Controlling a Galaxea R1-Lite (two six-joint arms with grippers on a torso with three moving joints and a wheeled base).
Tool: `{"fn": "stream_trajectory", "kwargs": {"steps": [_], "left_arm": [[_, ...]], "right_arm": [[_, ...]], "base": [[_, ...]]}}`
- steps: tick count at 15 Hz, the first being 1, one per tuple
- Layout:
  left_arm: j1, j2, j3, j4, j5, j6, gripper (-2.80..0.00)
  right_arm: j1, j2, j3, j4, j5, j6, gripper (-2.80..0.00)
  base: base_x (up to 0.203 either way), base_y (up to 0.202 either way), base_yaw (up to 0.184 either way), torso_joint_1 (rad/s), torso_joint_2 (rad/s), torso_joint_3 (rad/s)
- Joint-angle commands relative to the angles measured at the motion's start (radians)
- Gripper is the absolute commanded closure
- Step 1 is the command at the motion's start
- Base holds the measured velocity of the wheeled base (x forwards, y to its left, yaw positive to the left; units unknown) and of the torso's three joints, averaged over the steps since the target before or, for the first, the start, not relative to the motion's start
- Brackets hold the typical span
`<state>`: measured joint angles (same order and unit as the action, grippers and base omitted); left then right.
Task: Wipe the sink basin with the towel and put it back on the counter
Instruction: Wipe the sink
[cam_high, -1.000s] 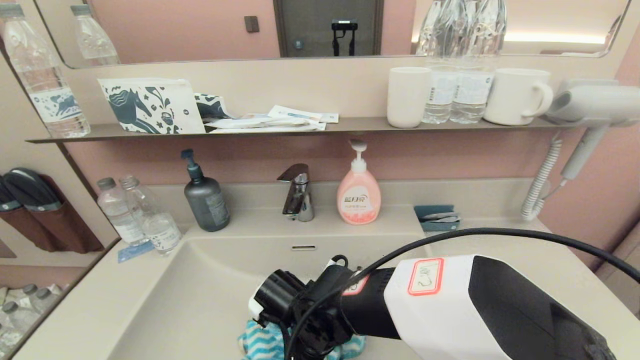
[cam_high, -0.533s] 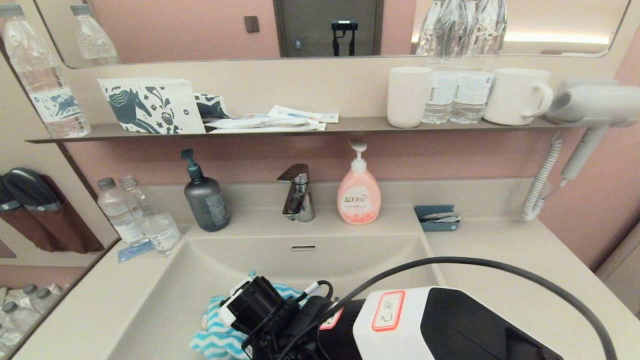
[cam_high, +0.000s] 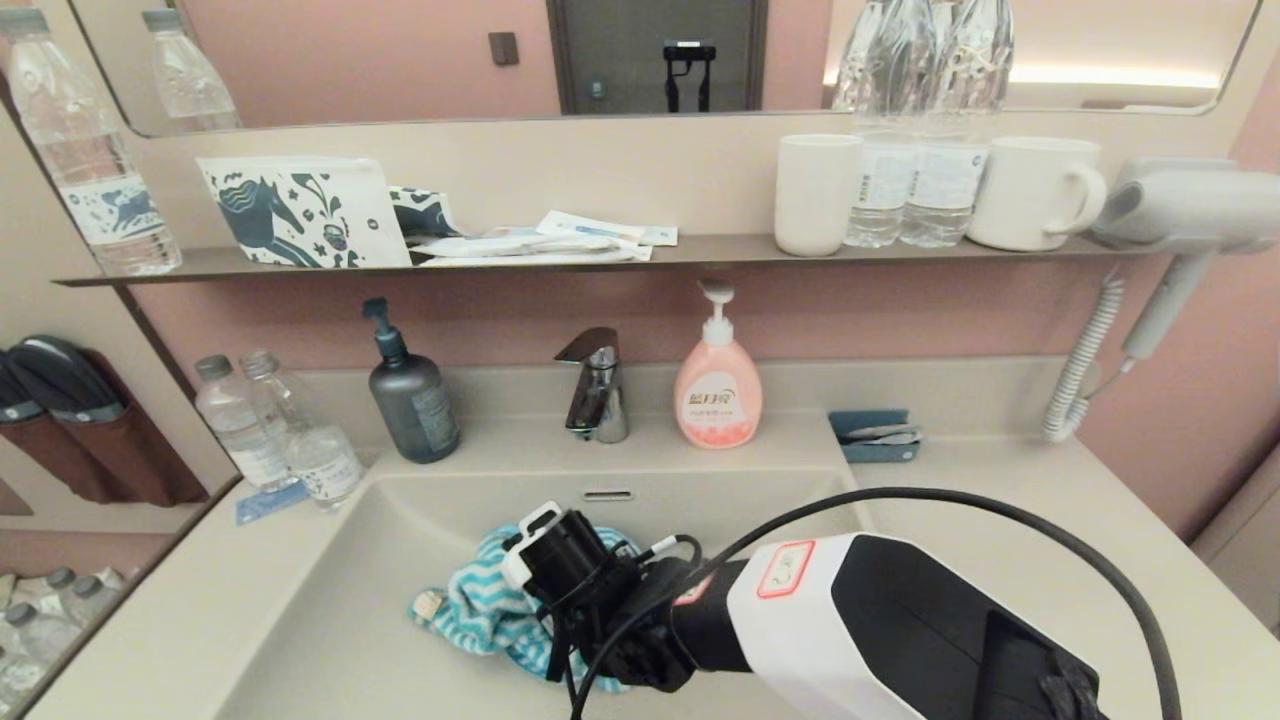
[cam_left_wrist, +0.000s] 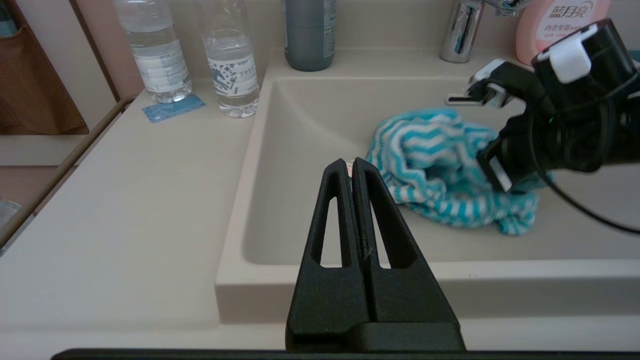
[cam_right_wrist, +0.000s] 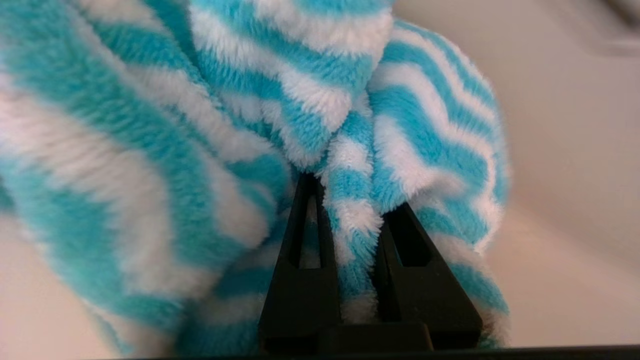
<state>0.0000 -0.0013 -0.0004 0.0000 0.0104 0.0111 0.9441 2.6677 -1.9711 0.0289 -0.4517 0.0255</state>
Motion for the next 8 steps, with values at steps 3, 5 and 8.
{"fn": "stream_trajectory", "kwargs": {"steps": [3, 5, 8], "left_arm": [[0.0, 0.001, 0.0, 0.0, 0.0, 0.001, 0.0], [0.0, 0.001, 0.0, 0.0, 0.0, 0.0, 0.0], [0.0, 0.001, 0.0, 0.0, 0.0, 0.0, 0.0]], "right_arm": [[-0.073, -0.011, 0.005, 0.04, -0.056, -0.047, 0.0], [-0.09, -0.036, 0.012, 0.148, -0.067, -0.053, 0.0], [-0.099, -0.1, 0.027, 0.374, -0.066, -0.055, 0.0]], "base": [[0.0, 0.0, 0.0, 0.0, 0.0, 0.0], [0.0, 0.0, 0.0, 0.0, 0.0, 0.0], [0.0, 0.0, 0.0, 0.0, 0.0, 0.0]]}}
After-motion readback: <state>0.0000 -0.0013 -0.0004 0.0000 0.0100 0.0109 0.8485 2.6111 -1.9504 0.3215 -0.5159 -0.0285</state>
